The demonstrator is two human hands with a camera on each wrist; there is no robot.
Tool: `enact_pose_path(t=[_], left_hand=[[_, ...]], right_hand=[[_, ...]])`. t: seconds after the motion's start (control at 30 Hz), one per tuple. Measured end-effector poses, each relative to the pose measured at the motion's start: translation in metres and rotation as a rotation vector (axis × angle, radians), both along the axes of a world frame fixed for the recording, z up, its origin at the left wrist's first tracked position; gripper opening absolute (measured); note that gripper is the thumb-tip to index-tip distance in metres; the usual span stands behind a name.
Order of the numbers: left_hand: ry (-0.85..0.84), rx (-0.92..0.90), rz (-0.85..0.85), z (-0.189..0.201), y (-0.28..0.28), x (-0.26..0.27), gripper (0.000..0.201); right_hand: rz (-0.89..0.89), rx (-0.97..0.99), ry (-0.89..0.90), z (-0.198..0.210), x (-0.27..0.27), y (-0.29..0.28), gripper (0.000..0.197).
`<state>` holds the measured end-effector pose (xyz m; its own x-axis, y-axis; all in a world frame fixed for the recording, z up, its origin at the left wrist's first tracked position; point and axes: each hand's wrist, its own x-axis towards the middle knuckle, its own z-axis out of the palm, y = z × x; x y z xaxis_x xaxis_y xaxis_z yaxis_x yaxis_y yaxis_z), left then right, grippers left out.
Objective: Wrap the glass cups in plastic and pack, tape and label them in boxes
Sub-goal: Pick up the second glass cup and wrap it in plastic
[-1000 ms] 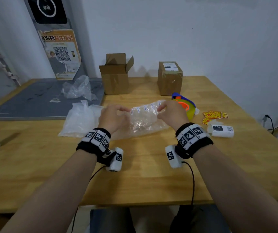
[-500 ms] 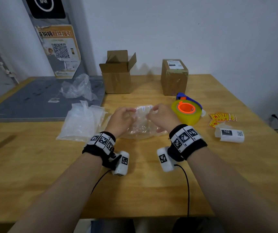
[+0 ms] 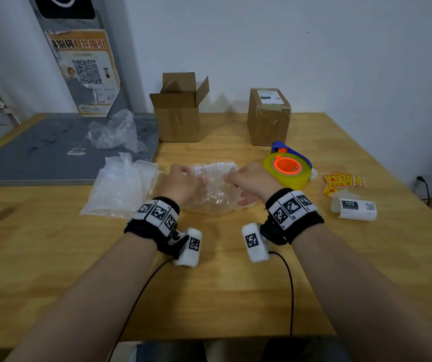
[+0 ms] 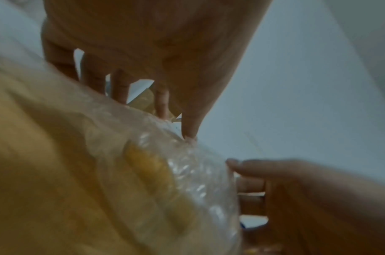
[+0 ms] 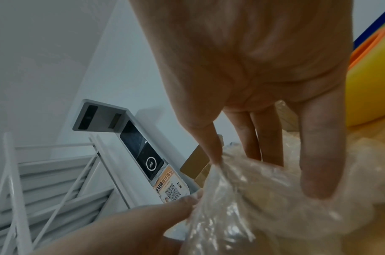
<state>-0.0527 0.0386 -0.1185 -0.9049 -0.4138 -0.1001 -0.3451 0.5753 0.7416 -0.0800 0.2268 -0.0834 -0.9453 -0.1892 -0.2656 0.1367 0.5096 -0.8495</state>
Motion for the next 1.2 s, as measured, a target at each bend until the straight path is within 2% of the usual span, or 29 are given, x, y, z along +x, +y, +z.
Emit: enact_pose_path(t=[0.03,0.07,0.13,0.17,0.37,0.47,0.57,0.63,0.73,0.87,0.97,1.07,1.13,1.2], left_hand=[[-0.013,0.087,-0.028,0.0,-0.001,0.001,0.054],[-0.005,0.161,-0.04,-0.003,-0.003,0.001,0.048],[0.037,0.257,-0.057,-0.008,-0.005,0.001,0.033],[0.054,0.301,-0.063,-0.009,-0.005,0.003,0.032],[0.124,0.609,-0.061,-0.006,-0.009,0.011,0.042],[0.132,0.707,-0.03,-0.007,-0.01,0.01,0.051],[0.137,0.831,-0.07,-0.005,-0.004,0.015,0.034],[0.178,0.91,-0.058,-0.003,-0.003,0.015,0.032],[0.239,0.94,-0.046,0.005,-0.004,0.011,0.042],[0.26,1.046,-0.084,0.021,0.006,0.007,0.042],[0.28,1.081,-0.128,0.027,0.013,0.002,0.048],[0.275,1.016,-0.09,0.03,0.018,-0.002,0.056],[0.254,0.979,-0.056,0.028,0.018,-0.004,0.067],[0.256,0.945,-0.025,0.026,0.017,-0.005,0.087]], right_hand=[[0.002,0.009,0.003,0.0,0.0,-0.001,0.03],[0.002,0.011,0.006,0.0,0.0,-0.001,0.03],[0.003,-0.024,-0.005,-0.001,0.0,-0.003,0.02],[0.0,-0.055,-0.021,-0.002,-0.001,-0.004,0.013],[-0.014,-0.301,-0.058,-0.019,-0.003,-0.014,0.009],[-0.011,-0.45,-0.068,-0.022,-0.003,-0.018,0.005],[0.016,-0.548,-0.044,-0.012,-0.001,-0.024,0.017],[0.01,-0.548,0.019,-0.005,-0.004,-0.028,0.023],[-0.088,-0.586,0.083,0.0,-0.01,-0.025,0.011],[-0.189,-0.823,0.011,0.006,-0.016,-0.017,0.014],[-0.203,-0.869,-0.042,0.01,-0.014,-0.018,0.027],[-0.191,-0.894,-0.084,0.009,-0.013,-0.014,0.027],[-0.155,-0.886,-0.09,0.01,-0.012,-0.012,0.029],[-0.116,-0.893,-0.074,0.011,-0.01,-0.013,0.028]])
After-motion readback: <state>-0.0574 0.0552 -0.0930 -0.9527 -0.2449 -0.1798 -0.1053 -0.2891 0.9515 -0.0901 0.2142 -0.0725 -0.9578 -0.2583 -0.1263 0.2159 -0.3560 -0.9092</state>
